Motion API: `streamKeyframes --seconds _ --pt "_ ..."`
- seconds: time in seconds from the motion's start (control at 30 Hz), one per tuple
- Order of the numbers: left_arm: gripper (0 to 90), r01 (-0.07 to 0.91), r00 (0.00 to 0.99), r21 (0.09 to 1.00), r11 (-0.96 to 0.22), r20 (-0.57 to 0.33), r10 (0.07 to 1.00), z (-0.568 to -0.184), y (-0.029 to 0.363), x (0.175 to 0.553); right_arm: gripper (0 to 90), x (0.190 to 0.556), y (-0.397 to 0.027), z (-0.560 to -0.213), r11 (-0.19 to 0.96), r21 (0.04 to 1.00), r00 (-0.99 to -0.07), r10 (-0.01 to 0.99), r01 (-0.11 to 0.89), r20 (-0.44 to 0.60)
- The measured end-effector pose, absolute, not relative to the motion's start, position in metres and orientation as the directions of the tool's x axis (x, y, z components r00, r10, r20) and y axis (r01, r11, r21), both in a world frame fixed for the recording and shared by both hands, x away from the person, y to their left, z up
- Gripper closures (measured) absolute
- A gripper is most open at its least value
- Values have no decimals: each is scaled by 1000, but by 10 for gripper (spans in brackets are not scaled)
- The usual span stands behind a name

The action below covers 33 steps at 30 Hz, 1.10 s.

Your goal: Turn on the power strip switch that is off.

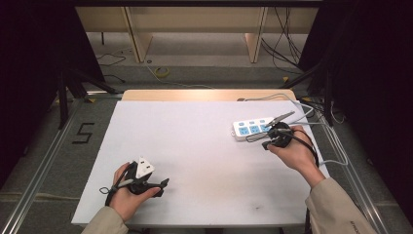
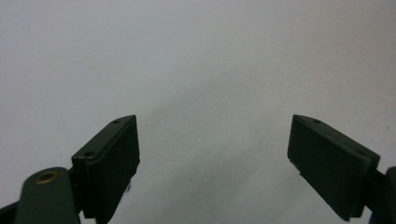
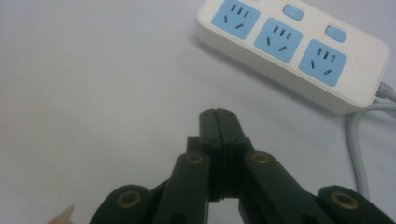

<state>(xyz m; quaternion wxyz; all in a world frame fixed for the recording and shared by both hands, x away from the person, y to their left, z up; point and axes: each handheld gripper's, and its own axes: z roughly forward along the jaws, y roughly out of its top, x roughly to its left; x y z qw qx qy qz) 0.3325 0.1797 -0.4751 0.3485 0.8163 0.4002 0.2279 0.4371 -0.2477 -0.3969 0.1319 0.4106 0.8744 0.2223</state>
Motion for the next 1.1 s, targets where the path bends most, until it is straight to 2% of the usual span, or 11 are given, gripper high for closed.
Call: streamKeyframes --seconds 1.1 --pt "165 493 581 748 -445 98 808 -476 179 332 900 468 -237 -394 567 473 -618 784 675 -58"
